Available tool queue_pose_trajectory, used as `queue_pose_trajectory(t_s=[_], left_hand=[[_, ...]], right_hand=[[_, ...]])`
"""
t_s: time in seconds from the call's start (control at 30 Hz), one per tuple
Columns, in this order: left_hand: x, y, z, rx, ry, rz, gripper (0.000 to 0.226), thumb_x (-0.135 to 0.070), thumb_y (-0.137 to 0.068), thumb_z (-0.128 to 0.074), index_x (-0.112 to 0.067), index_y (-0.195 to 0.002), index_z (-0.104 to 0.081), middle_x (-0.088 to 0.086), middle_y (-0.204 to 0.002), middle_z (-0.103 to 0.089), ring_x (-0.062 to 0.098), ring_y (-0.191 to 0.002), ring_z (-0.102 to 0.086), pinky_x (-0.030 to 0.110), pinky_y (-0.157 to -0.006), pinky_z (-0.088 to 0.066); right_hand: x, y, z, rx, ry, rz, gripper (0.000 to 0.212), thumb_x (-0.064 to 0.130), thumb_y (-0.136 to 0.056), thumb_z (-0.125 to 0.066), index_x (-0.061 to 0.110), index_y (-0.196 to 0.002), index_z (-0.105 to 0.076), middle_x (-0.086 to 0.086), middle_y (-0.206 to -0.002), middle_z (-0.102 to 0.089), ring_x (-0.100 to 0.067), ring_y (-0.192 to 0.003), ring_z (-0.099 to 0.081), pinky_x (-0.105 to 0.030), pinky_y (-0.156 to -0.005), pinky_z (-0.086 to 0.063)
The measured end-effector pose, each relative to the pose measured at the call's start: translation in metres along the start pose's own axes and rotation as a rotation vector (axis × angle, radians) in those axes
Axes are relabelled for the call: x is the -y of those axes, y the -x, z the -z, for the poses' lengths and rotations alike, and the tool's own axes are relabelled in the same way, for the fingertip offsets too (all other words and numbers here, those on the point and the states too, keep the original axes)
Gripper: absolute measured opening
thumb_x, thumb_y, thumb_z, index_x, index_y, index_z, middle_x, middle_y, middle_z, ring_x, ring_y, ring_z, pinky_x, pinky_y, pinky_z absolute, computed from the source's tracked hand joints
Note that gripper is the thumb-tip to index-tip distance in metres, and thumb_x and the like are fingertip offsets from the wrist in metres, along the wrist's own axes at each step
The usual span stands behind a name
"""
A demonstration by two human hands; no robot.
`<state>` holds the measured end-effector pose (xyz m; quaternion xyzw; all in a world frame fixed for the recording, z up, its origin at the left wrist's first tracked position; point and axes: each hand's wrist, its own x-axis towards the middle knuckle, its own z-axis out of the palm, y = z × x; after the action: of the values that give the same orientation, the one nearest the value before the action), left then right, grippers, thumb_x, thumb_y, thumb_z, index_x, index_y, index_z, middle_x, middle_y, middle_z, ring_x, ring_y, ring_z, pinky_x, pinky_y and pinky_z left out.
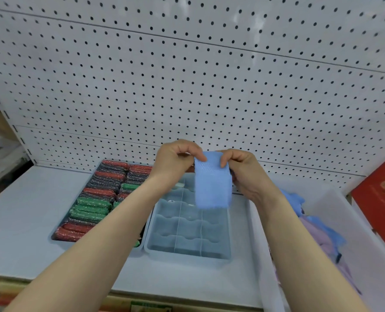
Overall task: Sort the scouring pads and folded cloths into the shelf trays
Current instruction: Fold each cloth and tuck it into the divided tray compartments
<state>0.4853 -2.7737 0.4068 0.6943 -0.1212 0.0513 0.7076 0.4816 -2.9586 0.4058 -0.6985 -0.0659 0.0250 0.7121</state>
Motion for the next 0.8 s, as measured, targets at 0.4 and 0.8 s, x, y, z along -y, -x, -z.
queue_pose_trajectory(t_s=[0.4,0.8], left_hand=[[-0.004,0.001,0.002,-0.096,-0.135,-0.083,0.032,-0.004,-0.099,-0.047,-0.023,-0.116,-0.068,-0.006,-0.118,-0.058,0.001,-0.100,-0.061,0.026,-0.090,-0.053],[0.007,0.005,0.019,-0.001,0.354,0.499,0.033,-0.011,-0.090,-0.065,0.003,-0.120,-0.060,0.010,-0.088,-0.075,0.017,-0.069,-0.072,0.024,-0.058,-0.057]], right_hand=[[-0.007,0.003,-0.006,0.002,0.013,-0.078,0.018,0.013,-0.093,-0.065,0.008,-0.110,-0.068,-0.011,-0.100,-0.076,-0.020,-0.088,-0.073,-0.030,-0.073,-0.058],[-0.002,0.009,-0.012,0.210,0.204,0.160,0.059,-0.003,-0.089,-0.061,0.035,-0.134,-0.051,0.008,-0.140,-0.052,-0.016,-0.105,-0.066,-0.031,-0.091,-0.055]])
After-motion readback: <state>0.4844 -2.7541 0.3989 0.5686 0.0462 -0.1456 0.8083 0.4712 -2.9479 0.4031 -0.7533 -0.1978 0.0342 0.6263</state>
